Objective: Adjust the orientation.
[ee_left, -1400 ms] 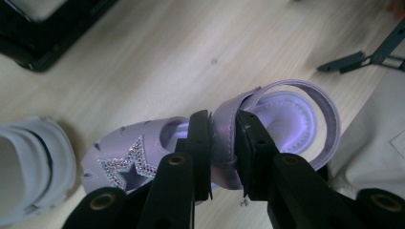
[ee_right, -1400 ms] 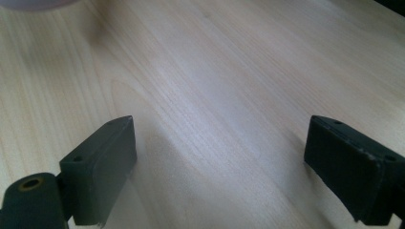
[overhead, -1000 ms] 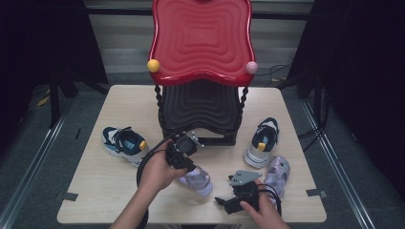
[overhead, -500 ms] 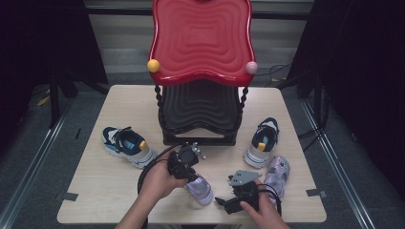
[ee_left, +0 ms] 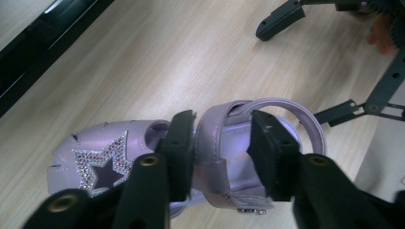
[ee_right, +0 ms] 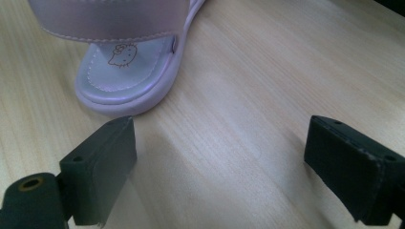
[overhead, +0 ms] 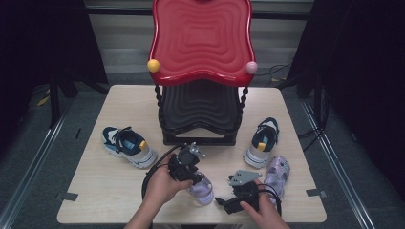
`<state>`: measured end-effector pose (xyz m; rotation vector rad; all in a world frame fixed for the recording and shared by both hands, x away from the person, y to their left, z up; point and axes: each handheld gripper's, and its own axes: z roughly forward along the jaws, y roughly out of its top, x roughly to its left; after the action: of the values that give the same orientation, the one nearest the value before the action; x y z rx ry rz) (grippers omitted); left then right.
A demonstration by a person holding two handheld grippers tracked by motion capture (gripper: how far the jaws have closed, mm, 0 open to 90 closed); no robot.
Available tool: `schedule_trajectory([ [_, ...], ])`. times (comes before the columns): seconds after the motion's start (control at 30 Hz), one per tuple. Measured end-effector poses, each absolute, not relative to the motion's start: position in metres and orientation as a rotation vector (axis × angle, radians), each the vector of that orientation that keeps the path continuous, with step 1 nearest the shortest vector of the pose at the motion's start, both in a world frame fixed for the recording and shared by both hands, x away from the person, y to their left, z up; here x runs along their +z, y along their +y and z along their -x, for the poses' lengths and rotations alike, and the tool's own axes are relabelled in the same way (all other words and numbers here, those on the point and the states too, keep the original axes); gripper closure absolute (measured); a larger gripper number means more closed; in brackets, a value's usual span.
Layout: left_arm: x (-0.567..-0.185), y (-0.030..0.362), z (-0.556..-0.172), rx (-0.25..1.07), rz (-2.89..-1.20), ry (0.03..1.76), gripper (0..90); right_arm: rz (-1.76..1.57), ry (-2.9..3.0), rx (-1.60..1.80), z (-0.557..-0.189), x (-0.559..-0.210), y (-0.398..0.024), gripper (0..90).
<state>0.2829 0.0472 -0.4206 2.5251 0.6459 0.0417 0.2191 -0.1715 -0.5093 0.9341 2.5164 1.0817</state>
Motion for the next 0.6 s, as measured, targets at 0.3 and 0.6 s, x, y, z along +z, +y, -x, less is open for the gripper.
schedule_trajectory([
  [0.3, -0.421, 0.059, -0.274, 0.093, -2.418, 0.731, 45.9, -0.934, 2.517, 1.082, -0.219, -0.509, -0.171, 10.0],
  [0.6, -0.419, 0.082, -0.259, 0.199, -2.332, 0.839, 35.1, -0.934, 2.516, 1.082, -0.219, -0.509, -0.171, 10.0],
])
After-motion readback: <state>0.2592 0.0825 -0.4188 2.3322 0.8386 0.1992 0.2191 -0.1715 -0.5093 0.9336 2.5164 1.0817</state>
